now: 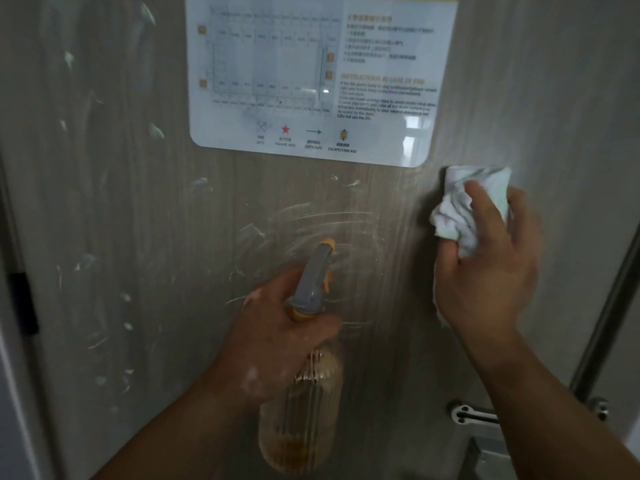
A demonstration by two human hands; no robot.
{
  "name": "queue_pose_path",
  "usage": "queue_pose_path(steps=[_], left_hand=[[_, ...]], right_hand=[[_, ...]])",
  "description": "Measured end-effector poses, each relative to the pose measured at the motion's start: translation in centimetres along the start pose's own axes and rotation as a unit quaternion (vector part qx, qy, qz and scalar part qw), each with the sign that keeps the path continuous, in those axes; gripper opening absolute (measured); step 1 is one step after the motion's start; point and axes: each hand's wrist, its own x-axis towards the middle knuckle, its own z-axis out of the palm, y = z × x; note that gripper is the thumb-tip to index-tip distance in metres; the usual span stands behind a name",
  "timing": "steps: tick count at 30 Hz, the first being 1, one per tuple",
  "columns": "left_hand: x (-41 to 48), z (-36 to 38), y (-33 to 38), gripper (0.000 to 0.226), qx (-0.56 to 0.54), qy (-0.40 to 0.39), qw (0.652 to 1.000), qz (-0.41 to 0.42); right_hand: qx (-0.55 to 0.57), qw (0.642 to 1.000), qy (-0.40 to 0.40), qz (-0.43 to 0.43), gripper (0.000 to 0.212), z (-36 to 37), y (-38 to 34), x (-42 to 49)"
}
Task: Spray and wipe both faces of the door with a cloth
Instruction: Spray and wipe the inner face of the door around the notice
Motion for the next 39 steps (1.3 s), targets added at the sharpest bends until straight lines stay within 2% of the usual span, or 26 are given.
queue_pose_path(steps=[14, 17, 19, 24, 26, 28, 30, 35, 39], left_hand=[[1.8, -3.5, -0.6, 0.031, 0.046, -0.001, 0.999, 0.01], [2.5, -4.8, -0.7, 0.033, 0.054, -0.005, 0.998, 0.011], [3.1, -5.7, -0.8, 0.031, 0.065, -0.011, 0.998, 0.013], [3.8, -7.0, -0.8, 0.019, 0.058, -0.05, 0.997, 0.031], [4.1, -7.2, -1.1, 0.027, 0.061, -0.044, 0.997, 0.029], [4.4, -7.5, -1.5, 0.038, 0.052, -0.04, 0.997, 0.028], [4.7, -7.6, -1.7, 0.038, 0.054, -0.045, 0.997, 0.026], [5.5, -7.3, -2.0, 0.026, 0.038, -0.079, 0.996, 0.0], [5.5, -7.0, -1.3, 0.021, 0.053, -0.085, 0.995, 0.028]], right_hand=[[-0.044, 0.999, 0.016, 0.002, 0.045, 2.0, -2.1, -1.1], [-0.064, 0.997, -0.012, -0.049, 0.049, 3.3, -4.8, -2.2], [-0.078, 0.99, -0.061, -0.098, 0.051, 4.2, -6.1, -3.1], [-0.094, 0.942, -0.202, -0.253, 0.057, 4.2, -5.7, -6.4], [-0.091, 0.954, -0.179, -0.224, 0.056, 3.9, -5.4, -5.2], [-0.08, 0.98, -0.109, -0.147, 0.051, 3.6, -5.5, -2.8], [-0.076, 0.99, -0.064, -0.096, 0.047, 3.6, -5.6, -0.9], [-0.081, 0.991, -0.044, -0.096, 0.044, 4.0, -5.8, -0.8], [-0.08, 0.992, -0.034, -0.089, 0.044, 4.0, -5.9, -0.8]])
